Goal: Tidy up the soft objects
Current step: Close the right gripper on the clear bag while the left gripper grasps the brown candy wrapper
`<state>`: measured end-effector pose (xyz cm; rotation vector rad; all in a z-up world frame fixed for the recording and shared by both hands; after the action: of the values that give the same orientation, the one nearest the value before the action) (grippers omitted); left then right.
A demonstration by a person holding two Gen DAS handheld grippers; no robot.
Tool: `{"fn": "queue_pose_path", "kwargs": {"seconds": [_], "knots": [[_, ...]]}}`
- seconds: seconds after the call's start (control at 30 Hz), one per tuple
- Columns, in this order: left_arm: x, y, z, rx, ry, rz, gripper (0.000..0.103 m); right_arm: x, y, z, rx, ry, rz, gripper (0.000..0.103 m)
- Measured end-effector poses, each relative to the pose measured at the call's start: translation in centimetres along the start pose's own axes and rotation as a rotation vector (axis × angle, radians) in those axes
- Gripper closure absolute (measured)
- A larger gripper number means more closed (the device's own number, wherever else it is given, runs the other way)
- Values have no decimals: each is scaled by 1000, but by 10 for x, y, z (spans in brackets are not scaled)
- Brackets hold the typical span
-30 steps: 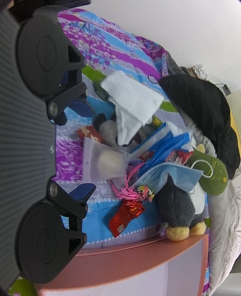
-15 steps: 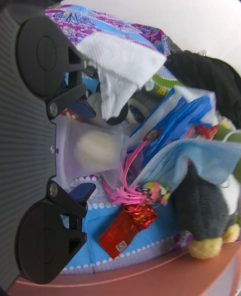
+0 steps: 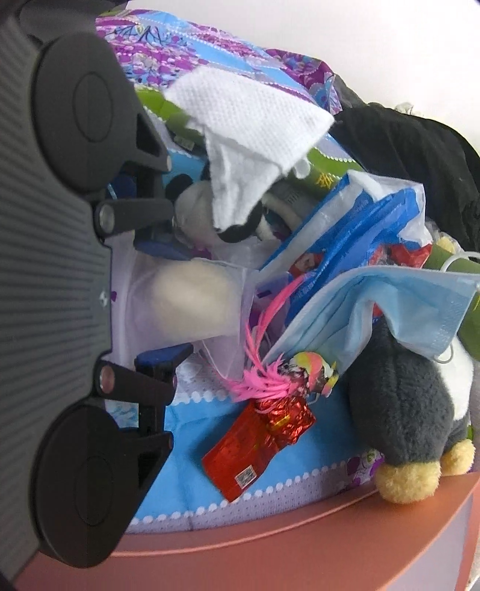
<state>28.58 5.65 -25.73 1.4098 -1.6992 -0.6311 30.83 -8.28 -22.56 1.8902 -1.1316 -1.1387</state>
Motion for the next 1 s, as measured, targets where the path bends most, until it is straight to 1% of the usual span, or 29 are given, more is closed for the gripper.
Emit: {"fn": "queue_pose_path", "kwargs": {"seconds": [0.3,0.37,0.43,0.5,0.53,0.7,0.77,1.0], "knots": [[7,31,24,0,15,-19,66,-2,31,26,16,29,24,52],[7,39,29,3,27,-22,75,-2,40,34,19,30,30,52],[8,45,34,6,41,-23,75,-4,44,41,22,31,31,52],[10,52,38,13,48,-26,80,-6,51,50,26,36,36,52],[11,55,41,13,46,-27,84,-6,52,53,27,39,40,52],[20,67,53,15,34,-33,88,-5,67,73,39,39,51,52],[24,71,57,19,29,-40,92,-2,72,80,39,30,58,52],[38,89,69,29,32,-34,94,3,89,102,46,11,71,52]]}}
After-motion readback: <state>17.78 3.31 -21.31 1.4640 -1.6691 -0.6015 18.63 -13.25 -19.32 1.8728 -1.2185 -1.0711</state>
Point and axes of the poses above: each gripper's, at about its wrist camera, not at the fingertips, and y roughly against the way its jaws point, x to its right, z to its underside, the point moved 5 cm from there along -y, roughly the way its jaws point, and after that the axes turned 4 degrees about -x, right-handed, at the moved point
